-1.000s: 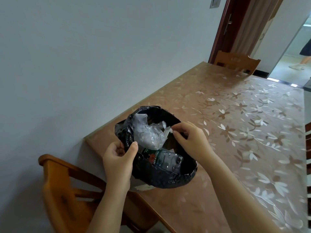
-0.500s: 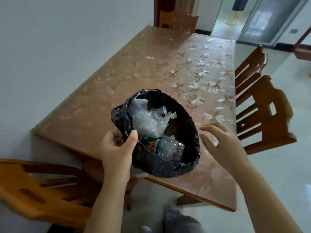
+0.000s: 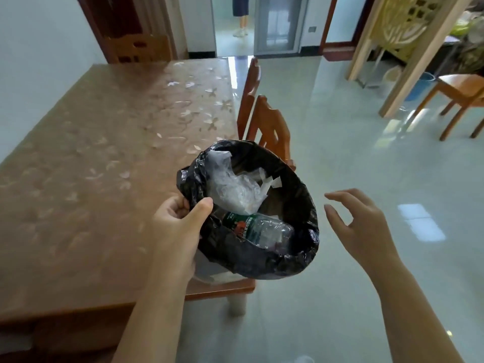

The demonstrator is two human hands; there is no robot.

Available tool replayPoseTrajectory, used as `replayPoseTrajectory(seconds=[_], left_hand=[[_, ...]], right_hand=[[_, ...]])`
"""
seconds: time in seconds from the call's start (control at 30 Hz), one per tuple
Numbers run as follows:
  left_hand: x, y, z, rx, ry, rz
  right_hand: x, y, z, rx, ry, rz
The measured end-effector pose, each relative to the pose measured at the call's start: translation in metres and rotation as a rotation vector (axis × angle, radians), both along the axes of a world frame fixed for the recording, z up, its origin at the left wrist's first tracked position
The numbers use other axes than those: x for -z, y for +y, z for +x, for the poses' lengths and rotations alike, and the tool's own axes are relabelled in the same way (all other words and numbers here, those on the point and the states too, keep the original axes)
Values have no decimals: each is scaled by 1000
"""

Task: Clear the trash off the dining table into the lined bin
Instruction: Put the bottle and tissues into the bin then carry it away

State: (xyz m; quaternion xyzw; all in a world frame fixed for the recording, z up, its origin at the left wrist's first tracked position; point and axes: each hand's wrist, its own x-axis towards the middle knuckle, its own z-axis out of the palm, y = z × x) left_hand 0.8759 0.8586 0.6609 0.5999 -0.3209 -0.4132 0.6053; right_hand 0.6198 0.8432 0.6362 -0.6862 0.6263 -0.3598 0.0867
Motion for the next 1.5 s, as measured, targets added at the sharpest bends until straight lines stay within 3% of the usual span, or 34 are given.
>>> replayPoseTrajectory(seconds=[0.33,0.7,1.0,1.23,1.5], left_hand=[[29,-33,-198,280,3,112],[75,-104,-327,435,-129,176],[121,-258,-403,450,21,262],[153,-380,-431,354,-76,239],[209,-457,-448,105,-112,373]], right_hand=[[18,39,-182,236,-30,80],[61,23,-269,393,-48,229],[79,-146,-332,327,-14,332],[87,-306,-356,212,-33,366],[123,-431,-382,3,-40,461]])
